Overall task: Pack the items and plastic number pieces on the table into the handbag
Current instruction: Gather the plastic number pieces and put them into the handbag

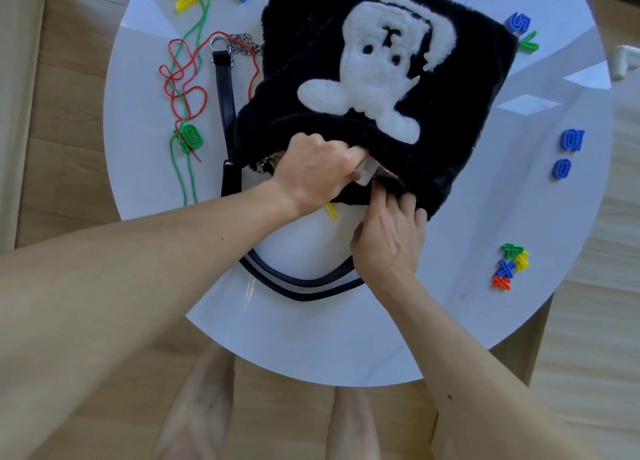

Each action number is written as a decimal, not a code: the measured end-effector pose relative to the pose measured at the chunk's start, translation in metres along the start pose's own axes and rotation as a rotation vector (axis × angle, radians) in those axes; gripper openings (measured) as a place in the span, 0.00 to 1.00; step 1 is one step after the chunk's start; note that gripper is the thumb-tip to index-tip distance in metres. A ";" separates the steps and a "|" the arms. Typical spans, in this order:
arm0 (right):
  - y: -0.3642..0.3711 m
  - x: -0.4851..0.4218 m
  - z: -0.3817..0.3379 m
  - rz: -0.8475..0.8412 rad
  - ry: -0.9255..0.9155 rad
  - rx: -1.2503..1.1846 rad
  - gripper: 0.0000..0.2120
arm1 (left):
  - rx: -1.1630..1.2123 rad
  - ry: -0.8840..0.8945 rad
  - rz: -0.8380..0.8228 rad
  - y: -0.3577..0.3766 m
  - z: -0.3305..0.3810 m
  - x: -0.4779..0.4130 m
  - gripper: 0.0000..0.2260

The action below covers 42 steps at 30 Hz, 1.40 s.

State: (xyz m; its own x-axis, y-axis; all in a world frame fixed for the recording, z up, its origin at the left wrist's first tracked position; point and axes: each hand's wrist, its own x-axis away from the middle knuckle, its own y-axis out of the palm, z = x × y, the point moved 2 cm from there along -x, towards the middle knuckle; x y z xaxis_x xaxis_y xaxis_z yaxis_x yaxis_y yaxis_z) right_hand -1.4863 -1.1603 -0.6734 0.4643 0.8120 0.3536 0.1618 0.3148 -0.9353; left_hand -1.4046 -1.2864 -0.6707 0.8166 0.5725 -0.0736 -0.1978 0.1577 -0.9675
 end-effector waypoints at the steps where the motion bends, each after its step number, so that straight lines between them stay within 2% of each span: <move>1: 0.002 0.003 0.002 -0.042 0.009 0.004 0.32 | -0.004 -0.007 0.004 0.000 0.001 -0.002 0.13; 3: 0.002 0.007 0.006 -0.074 0.016 -0.025 0.34 | -0.008 -0.004 -0.001 0.002 0.001 -0.004 0.13; 5: -0.003 0.002 0.008 -0.089 0.031 -0.096 0.28 | -0.028 0.008 -0.007 0.003 0.000 -0.006 0.13; 8: -0.011 -0.014 0.009 -0.138 0.069 -0.146 0.25 | -0.014 0.025 0.005 0.003 -0.002 -0.007 0.12; 13: -0.006 -0.022 0.016 -0.121 0.040 -0.091 0.09 | -0.048 0.041 -0.042 0.004 -0.003 -0.008 0.13; 21: -0.007 -0.001 0.033 0.031 -0.111 -0.200 0.06 | -0.024 -0.042 -0.119 0.007 0.004 -0.007 0.10; 24: -0.007 0.012 0.035 0.044 -0.133 -0.415 0.13 | 0.115 -0.080 -0.169 0.001 0.004 0.004 0.13; 26: -0.008 0.019 0.031 0.039 -0.119 -0.598 0.18 | 0.230 -0.054 -0.114 -0.008 0.001 0.020 0.14; 27: -0.008 0.023 0.029 0.040 -0.105 -0.656 0.18 | 0.266 -0.045 -0.092 -0.012 0.000 0.029 0.12; 29: -0.002 0.028 0.024 0.054 -0.102 -0.629 0.10 | 0.323 -0.069 -0.076 -0.015 -0.003 0.050 0.10; 31: 0.008 0.035 0.015 0.045 -0.115 -0.460 0.06 | 0.369 -0.149 -0.071 -0.017 -0.006 0.073 0.10; 33: 0.017 0.036 0.006 0.017 -0.047 -0.375 0.10 | 0.416 -0.262 -0.051 -0.018 -0.007 0.099 0.10; 37: 0.025 0.022 -0.022 0.030 0.117 -0.442 0.16 | 0.416 -0.496 0.048 -0.027 -0.013 0.143 0.09; 41: 0.037 0.014 -0.042 0.036 0.159 -0.484 0.12 | 0.347 -0.735 0.126 -0.028 -0.043 0.174 0.02; 42: 0.039 0.018 -0.044 0.033 0.151 -0.498 0.11 | 0.325 -0.809 0.133 -0.028 -0.053 0.180 0.04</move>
State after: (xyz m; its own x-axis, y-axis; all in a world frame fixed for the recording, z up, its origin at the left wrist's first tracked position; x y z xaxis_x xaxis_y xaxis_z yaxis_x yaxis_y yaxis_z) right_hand -1.4335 -1.1544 -0.7044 0.5908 0.7260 0.3521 0.5223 -0.0115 -0.8527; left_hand -1.2230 -1.2302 -0.6692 0.1654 0.9773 0.1323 -0.5091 0.1995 -0.8373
